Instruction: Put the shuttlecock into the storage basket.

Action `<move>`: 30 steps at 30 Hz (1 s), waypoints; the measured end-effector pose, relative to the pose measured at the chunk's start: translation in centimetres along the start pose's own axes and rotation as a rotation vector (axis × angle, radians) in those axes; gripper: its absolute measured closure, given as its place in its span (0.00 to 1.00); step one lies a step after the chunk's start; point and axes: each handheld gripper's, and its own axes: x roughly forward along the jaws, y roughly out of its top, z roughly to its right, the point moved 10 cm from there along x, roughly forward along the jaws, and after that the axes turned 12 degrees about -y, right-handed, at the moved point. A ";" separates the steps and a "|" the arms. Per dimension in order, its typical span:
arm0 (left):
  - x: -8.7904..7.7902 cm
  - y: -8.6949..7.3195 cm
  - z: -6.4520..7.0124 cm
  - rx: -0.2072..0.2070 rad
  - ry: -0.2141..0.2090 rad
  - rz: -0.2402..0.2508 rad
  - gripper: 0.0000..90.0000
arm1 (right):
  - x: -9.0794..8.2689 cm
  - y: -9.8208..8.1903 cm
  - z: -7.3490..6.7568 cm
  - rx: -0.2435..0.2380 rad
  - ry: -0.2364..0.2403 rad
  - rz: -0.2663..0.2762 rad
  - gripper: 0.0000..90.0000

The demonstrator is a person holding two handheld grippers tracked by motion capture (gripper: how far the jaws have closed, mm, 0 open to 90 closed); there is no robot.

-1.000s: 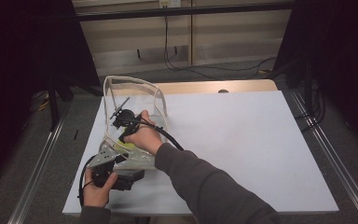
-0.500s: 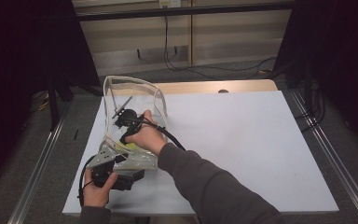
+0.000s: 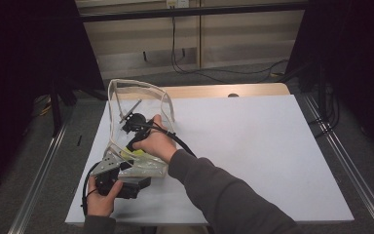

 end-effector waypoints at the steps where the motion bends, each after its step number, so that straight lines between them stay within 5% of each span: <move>1: 0.0 0.0 0.0 0.000 -0.001 0.000 0.03 | -0.1 0.1 0.0 0.004 0.003 0.003 0.53; 30: 0.3 0.0 0.0 0.006 0.000 -0.012 0.03 | -5.0 0.0 2.0 0.019 0.015 0.086 0.38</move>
